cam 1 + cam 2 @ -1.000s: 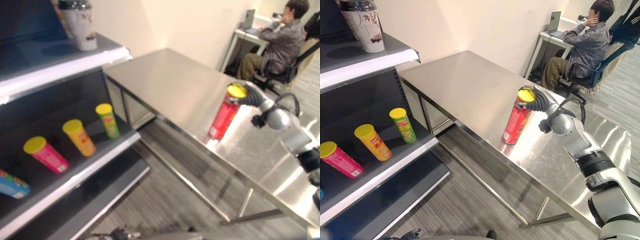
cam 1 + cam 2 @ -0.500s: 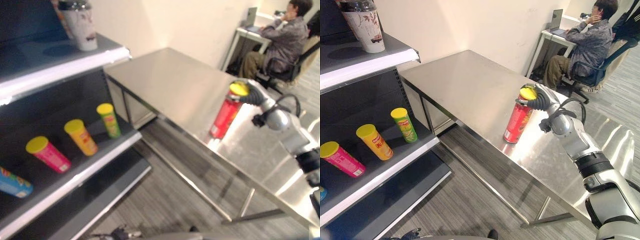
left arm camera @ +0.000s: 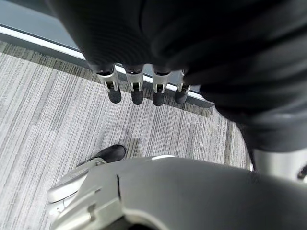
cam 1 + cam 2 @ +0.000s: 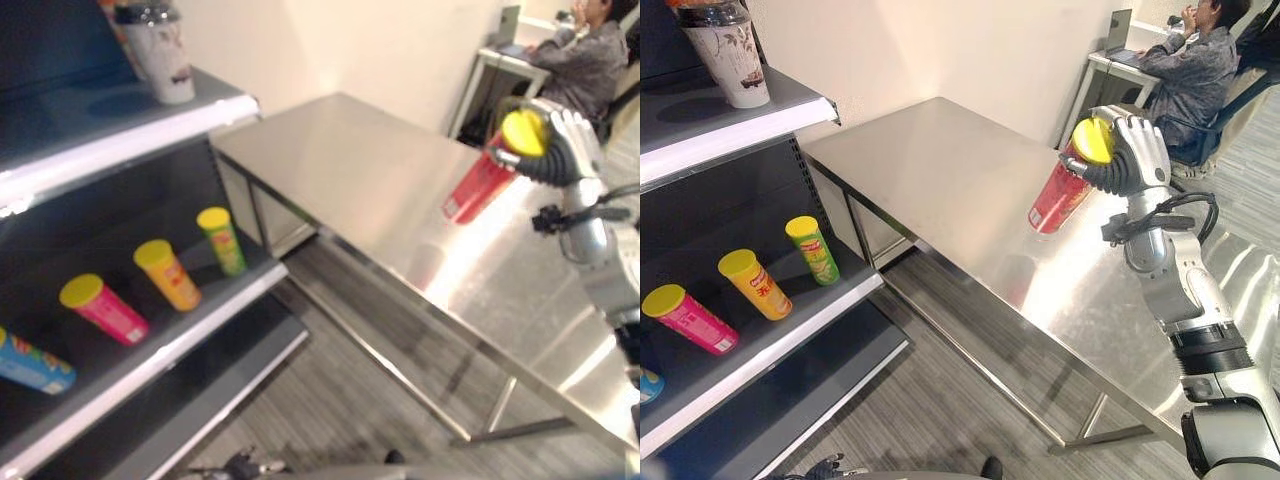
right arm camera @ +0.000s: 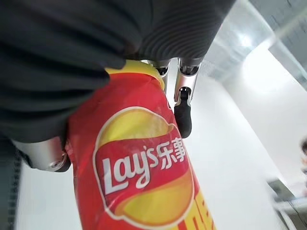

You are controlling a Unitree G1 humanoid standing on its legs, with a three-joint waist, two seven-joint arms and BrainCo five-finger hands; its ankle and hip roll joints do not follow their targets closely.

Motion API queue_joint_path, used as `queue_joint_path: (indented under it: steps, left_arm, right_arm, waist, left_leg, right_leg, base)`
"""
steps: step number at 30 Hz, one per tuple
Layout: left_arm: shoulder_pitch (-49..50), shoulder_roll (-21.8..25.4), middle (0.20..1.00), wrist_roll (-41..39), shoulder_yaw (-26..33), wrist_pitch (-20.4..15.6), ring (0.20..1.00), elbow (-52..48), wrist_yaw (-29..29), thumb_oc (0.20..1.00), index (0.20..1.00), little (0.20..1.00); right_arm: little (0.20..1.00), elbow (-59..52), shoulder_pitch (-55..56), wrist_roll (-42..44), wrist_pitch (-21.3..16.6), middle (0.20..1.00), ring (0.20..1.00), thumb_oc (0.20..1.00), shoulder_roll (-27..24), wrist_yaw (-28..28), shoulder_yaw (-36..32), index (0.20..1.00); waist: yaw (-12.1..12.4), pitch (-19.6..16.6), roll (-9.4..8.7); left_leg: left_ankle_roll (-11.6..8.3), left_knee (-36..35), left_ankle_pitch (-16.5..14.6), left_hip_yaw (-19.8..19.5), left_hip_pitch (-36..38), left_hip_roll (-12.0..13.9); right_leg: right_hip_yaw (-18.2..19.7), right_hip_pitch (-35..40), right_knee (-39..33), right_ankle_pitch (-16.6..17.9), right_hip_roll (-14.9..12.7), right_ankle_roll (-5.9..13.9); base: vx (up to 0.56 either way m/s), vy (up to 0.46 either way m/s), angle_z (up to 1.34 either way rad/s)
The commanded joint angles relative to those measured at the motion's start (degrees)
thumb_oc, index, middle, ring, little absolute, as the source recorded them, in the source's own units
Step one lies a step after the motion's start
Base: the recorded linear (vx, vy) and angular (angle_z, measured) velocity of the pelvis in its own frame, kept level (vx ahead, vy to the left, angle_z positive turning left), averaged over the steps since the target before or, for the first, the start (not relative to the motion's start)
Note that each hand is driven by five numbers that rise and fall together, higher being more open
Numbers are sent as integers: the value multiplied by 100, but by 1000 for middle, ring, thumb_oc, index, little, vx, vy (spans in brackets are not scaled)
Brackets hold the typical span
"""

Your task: Put the goods on the table back onto the shelves and tidy them up.

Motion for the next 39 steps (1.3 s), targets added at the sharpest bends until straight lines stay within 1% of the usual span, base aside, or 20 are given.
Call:
queue_joint_path:
  steps: [1,5,14,19,23,24,25,26,27,29,30,31,32,33,34,35,36,37,38,39]
  left_arm:
    - [-217,-335,1000,314,-169,-129,1000,263,0,1000,1000,1000]
    - [-194,-326,1000,378,-173,-143,1000,235,31,1000,1000,1000]
    - [-181,-278,1000,619,-287,-167,1000,213,55,1000,1000,1000]
    - [-186,-232,1000,689,-272,-182,1000,181,62,1000,1000,1000]
    - [-242,-208,1000,765,-296,-209,1000,116,58,1000,1000,1000]
    - [-275,-196,1000,781,-323,-232,1000,73,45,1000,1000,1000]
    - [-276,-192,1000,781,-329,-232,1000,72,44,1000,1000,1000]
    - [-307,-186,1000,804,-349,-239,1000,56,48,1000,1000,1000]
    - [-330,-198,1000,824,-407,-237,1000,41,27,1000,1000,1000]
    - [-347,-213,1000,841,-491,-254,1000,16,15,1000,1000,1000]
    - [-371,-209,1000,852,-555,-249,1000,14,-9,1000,1000,1000]
    - [-380,-211,1000,850,-548,-248,1000,15,-11,1000,1000,1000]
    - [-400,-204,1000,874,-585,-245,1000,-2,-24,1000,1000,1000]
    - [-379,-173,1000,908,-584,-230,1000,-47,-49,1000,1000,1000]
    - [-374,-173,1000,909,-582,-228,1000,-53,-52,1000,1000,1000]
    - [-272,-159,1000,860,-502,-196,1000,-56,-76,1000,1000,1000]
    - [-229,-154,1000,834,-462,-185,1000,-47,-86,1000,1000,1000]
    - [-220,-152,1000,832,-460,-183,1000,-53,-88,1000,1000,1000]
    - [-113,-138,1000,786,-371,-155,1000,-21,-115,1000,1000,1000]
    - [-66,-124,1000,775,-330,-147,1000,-7,-124,1000,1000,1000]
  right_arm:
    - [200,-388,-127,-364,-74,200,200,200,-376,-402,-486,200]
    - [200,-664,-16,-463,-104,200,200,200,-362,-447,-599,200]
    - [200,-1018,26,-372,-192,200,200,200,-239,-435,-662,200]
    - [200,-1186,291,-282,-187,200,200,200,-12,-464,-880,200]
    - [200,-1339,679,-303,-142,200,200,200,101,-530,-1255,200]
    - [200,-1376,843,-338,-123,200,200,200,131,-565,-1405,200]
    - [200,-1384,856,-339,-122,200,200,200,135,-562,-1418,200]
    - [200,-1413,909,-352,-108,200,200,200,163,-576,-1473,200]
    - [200,-1473,944,-379,-90,200,200,200,211,-582,-1495,200]
    - [200,-1487,854,-405,-59,200,200,200,242,-587,-1418,200]
    - [200,-1472,805,-407,-27,200,200,200,268,-581,-1351,200]
    - [200,-1461,782,-409,-23,200,200,200,265,-584,-1339,200]
    - [200,-1491,762,-413,-25,200,200,200,290,-556,-1279,200]
    - [200,-1537,758,-428,-40,200,200,200,287,-501,-1233,200]
    - [200,-1539,760,-428,-40,200,200,200,286,-498,-1232,200]
    - [200,-1598,786,-422,-98,200,200,200,300,-435,-1201,200]
    - [200,-1612,787,-413,-114,200,200,200,313,-404,-1186,200]
    - [200,-1616,791,-412,-113,200,200,200,315,-399,-1184,200]
    - [200,-1637,791,-383,-138,200,200,200,350,-297,-1132,200]
    - [200,-1648,785,-387,-148,200,200,200,364,-265,-1121,200]
  waist:
    - [201,-152,0]
    - [201,-157,4]
    - [145,-154,14]
    - [133,-109,-5]
    - [88,-33,-47]
    - [64,28,-69]
    - [69,27,-76]
    - [42,80,-93]
    - [-3,181,-120]
    - [-46,348,-142]
    - [-54,430,-141]
    - [-40,439,-149]
    - [-61,482,-126]
    - [-72,534,-59]
    - [-67,537,-57]
    - [19,533,49]
    - [57,513,74]
    - [48,508,69]
    - [145,437,111]
    - [190,387,112]
  left_leg:
    - [-20,13,-449,-620,-20,266]
    - [-11,13,-450,-597,-16,250]
    - [17,13,-443,-591,-34,201]
    - [85,13,-436,-631,-73,94]
    - [175,13,-440,-685,-115,-62]
    - [224,13,-443,-694,-136,-147]
    - [227,13,-441,-695,-138,-153]
    - [259,13,-440,-682,-156,-215]
    - [305,13,-461,-636,-178,-309]
    - [354,13,-435,-525,-199,-421]
    - [384,13,-399,-486,-225,-471]
    - [392,13,-390,-465,-229,-486]
    - [418,13,-361,-469,-251,-500]
    - [481,13,-276,-428,-326,-522]
    - [478,13,-281,-422,-318,-518]
    - [513,13,-201,-354,-384,-479]
    - [527,13,-114,-319,-451,-469]
    - [520,13,-116,-325,-450,-470]
    - [552,25,-23,-277,-550,-455]
    - [565,36,37,-267,-615,-468]
  right_leg:
    - [57,306,45,-344,-386,402]
    - [61,300,45,-335,-400,411]
    - [94,261,45,-297,-429,427]
    - [68,247,45,-218,-506,462]
    - [10,207,80,-118,-642,525]
    - [-2,151,121,-31,-729,567]
    - [-2,149,122,-31,-735,570]
    - [11,74,164,35,-792,608]
    - [23,-97,239,237,-902,665]
    - [59,-338,296,676,-1033,771]
    - [121,-422,329,813,-1060,802]
    - [151,-443,334,829,-1070,809]
    - [215,-478,380,788,-1047,796]
    - [352,-475,670,466,-948,707]
    - [366,-499,730,424,-946,700]
    - [245,-346,1133,-70,-861,573]
    - [180,-278,1279,-212,-835,523]
    - [180,-305,1346,-262,-842,514]
    - [139,-109,1865,-654,-761,445]
    - [178,-12,2111,-792,-700,430]
  base:
    - [0,0,0]
    - [0,0,0]
    - [-21,17,0]
    - [-43,56,0]
    - [-69,114,3]
    - [-90,130,12]
    - [-121,138,17]
    - [-149,119,13]
    - [-230,153,9]
    - [-239,105,-3]
    - [-157,49,-15]
    - [-141,42,-23]
    - [-212,64,-25]
    - [-203,55,-23]
    - [-256,59,-30]
    - [-171,26,-25]
    - [-171,22,-20]
    - [-152,-9,1]
    - [-129,-36,1]
    - [-147,-29,-6]
